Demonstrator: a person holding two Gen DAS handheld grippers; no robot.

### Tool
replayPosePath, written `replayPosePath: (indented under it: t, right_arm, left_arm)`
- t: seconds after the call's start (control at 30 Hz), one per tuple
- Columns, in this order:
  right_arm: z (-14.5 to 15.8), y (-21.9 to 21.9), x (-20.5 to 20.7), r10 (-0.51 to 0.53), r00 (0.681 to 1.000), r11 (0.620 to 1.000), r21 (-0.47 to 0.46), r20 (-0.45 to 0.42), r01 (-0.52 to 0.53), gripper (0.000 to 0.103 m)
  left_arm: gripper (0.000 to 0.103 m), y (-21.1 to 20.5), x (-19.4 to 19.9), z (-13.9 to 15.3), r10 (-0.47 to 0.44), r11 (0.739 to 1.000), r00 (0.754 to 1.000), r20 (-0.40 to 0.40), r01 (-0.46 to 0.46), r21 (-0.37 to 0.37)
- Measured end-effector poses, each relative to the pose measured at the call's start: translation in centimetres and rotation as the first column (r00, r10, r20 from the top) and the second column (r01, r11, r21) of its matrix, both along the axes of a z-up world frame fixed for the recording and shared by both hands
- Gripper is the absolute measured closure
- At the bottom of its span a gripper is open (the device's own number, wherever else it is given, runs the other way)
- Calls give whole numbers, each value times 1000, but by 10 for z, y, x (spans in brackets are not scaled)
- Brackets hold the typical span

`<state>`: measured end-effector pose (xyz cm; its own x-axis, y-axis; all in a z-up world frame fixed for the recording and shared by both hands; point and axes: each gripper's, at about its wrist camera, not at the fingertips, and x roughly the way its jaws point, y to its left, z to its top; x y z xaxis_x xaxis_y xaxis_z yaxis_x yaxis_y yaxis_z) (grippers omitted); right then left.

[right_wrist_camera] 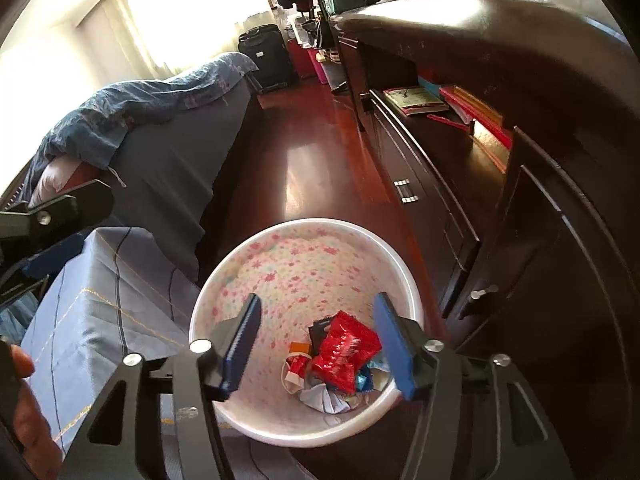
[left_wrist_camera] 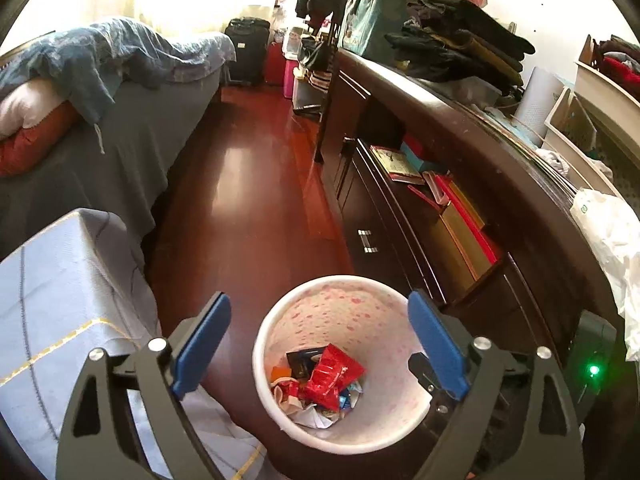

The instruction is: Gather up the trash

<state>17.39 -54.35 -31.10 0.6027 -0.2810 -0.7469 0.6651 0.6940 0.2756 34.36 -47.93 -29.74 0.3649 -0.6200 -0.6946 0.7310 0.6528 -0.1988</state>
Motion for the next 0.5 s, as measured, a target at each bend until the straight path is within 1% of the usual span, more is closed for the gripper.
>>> replayPosePath:
  t: [0.03,0.07,0.1,0.17,0.23,0.33,0.4,0.43,0.5]
  right_arm:
    - [4,4,-1,-2,1000,1000,-9,-7,2,33]
    - [8,8,-2,-3,1000,1000,-18,-13,3,29]
    - [12,12,-4,-8,1000,1000,-28,-17,8,24]
    - [24,24,-8,-8,1000,998,-57,-18,7,19]
    - [35,35,-13,-7,1000,997,-78,-20,6,11]
    - [50,55,-21,9,1000,996,-88,-9,-10,6]
    - [59,69,-24,32,999,997,-69,2,-32,6]
    - [65,80,-26,61,998,997,-55,13,-60,6]
    - [73,96,-26,89,996,994,-59,12,-89,4]
  left_arm:
    - [8,5,-2,4,7,1000,1000,10,-7,-2]
    - [5,11,-4,9,17,1000,1000,21,-17,-6]
    - [4,18,-6,13,28,1000,999,34,-28,-6]
    - [4,34,-12,24,53,999,997,64,-53,-1]
    - [4,46,-17,32,78,997,993,84,-79,7]
    - [3,71,-26,47,124,991,985,121,-128,30]
    - [3,91,-32,58,163,985,976,146,-170,39]
    - [3,100,-34,62,181,981,971,156,-190,43]
    - [3,126,-41,72,220,973,961,171,-229,40]
